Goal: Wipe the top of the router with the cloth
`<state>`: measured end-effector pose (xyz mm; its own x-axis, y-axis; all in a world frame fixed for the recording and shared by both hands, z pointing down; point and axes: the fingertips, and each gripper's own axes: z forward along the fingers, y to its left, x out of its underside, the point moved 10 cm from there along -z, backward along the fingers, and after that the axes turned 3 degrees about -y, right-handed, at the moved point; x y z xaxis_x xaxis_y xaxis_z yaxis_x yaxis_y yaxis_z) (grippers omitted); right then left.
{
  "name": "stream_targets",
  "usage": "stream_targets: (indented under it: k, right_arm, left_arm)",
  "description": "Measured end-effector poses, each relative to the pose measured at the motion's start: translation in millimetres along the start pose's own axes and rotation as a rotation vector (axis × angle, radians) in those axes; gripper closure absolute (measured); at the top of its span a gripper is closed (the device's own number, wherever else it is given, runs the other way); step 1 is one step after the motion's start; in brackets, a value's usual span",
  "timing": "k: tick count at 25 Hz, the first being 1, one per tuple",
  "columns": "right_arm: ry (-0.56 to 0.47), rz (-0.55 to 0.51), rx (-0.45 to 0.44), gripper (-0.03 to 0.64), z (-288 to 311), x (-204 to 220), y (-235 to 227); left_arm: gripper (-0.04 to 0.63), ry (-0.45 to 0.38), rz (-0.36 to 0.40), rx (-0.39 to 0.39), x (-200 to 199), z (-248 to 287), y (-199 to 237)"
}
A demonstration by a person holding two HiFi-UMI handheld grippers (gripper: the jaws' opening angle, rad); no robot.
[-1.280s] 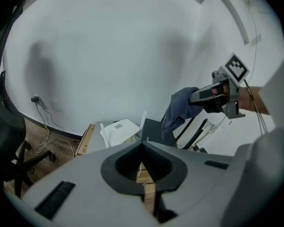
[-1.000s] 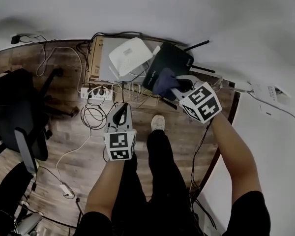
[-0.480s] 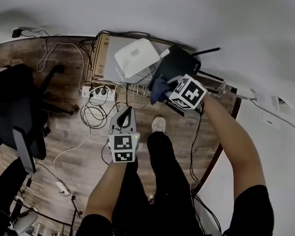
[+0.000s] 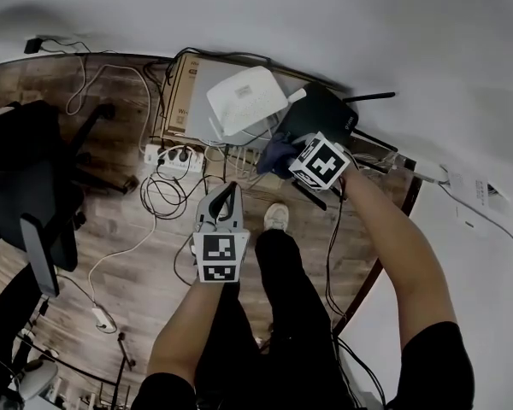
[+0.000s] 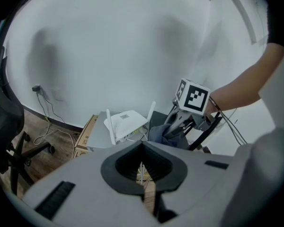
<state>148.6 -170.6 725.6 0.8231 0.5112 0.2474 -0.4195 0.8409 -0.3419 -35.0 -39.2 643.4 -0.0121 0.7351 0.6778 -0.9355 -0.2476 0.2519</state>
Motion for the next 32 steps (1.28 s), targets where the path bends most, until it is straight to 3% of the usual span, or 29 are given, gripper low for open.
stream_targets:
  k: [6, 13, 20, 27, 32]
  right_arm:
    - [-0.026, -0.009, 0.102, 0.581, 2, 0, -12]
    - [-0.048, 0.002, 0.346, 0.581, -14, -3, -57]
    - [-0.029, -0.142, 0.564, 0.581, -20, -5, -94]
    - [0.04, -0.237, 0.633, 0.581, -22, -11, -120]
    - [0.132, -0.341, 0.636, 0.583, -20, -15, -125]
  left_arm:
    - [0.603, 0.025, -0.001, -0.001, 6, 4, 1]
    - [0.603, 0.032, 0.01, 0.016, 4, 12, -2]
    - [0.603, 0.039, 0.018, 0.017, 2, 18, -2]
    - [0.603, 0.032, -0.05, 0.015, 0, 19, 3]
    - [0.603, 0.03, -0.045, 0.012, -5, 24, 5]
